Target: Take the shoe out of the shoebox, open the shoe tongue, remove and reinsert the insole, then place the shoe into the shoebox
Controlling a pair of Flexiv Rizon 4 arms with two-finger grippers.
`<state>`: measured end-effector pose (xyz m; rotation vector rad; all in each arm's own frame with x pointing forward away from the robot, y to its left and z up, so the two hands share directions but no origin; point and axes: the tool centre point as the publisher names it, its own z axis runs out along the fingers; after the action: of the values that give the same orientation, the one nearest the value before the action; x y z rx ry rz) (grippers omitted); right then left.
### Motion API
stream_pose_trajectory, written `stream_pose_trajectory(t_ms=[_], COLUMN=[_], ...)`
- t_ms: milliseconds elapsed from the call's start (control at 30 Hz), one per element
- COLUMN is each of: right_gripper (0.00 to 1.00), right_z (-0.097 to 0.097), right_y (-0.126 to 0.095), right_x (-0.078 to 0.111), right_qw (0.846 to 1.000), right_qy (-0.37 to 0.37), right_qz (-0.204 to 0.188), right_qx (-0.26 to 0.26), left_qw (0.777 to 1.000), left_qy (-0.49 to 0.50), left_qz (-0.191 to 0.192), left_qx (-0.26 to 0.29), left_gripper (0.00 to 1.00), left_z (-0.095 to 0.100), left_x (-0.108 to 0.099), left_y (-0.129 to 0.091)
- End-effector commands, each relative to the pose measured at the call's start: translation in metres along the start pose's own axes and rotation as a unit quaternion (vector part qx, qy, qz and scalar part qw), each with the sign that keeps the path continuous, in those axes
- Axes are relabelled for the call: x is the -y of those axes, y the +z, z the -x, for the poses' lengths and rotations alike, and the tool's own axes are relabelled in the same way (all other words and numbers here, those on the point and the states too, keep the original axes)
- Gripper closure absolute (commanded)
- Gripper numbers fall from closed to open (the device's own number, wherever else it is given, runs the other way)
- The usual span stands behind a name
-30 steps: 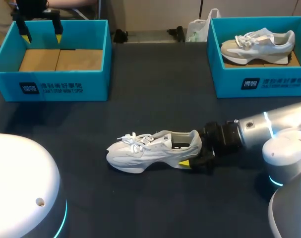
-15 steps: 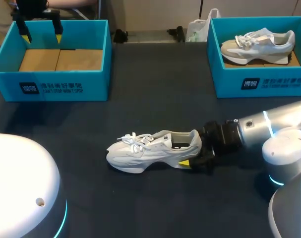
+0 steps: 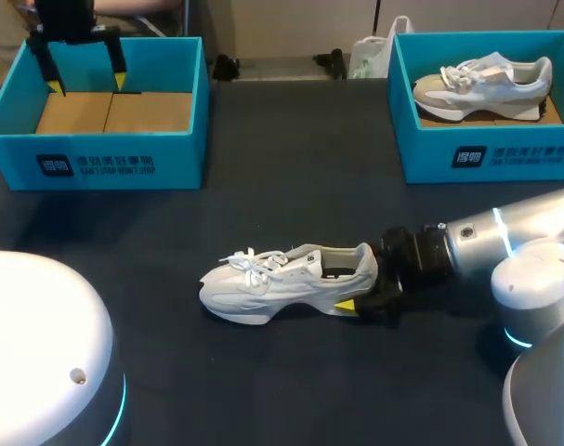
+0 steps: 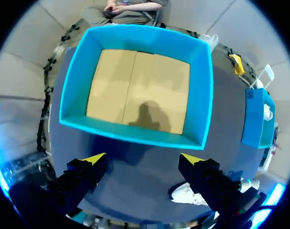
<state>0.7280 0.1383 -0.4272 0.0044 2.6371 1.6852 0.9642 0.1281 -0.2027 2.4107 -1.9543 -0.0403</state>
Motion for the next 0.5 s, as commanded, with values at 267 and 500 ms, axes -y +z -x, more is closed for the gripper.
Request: stream_pose_trajectory(t_ms=[267, 500], right_gripper=[1.00, 1.00], right_z=[0.002, 0.002], right_y=[0.006, 0.006], right_x=[0.004, 0.004], right_qw=[1.000, 1.000], right_qy=[0.001, 0.001], right_qz=[-0.004, -0.004], right_qx=[-0.001, -0.001], left_qw=[0.999, 0.999], left_qy=[-0.045, -0.042], left_qz=[-0.019, 0.001], left_qx=[0.022, 0.024], left_gripper=[0.00, 0.00], left_z=[-0.039, -0.073], left_x=[-0.048, -0.072], left_y=[0.004, 0.014])
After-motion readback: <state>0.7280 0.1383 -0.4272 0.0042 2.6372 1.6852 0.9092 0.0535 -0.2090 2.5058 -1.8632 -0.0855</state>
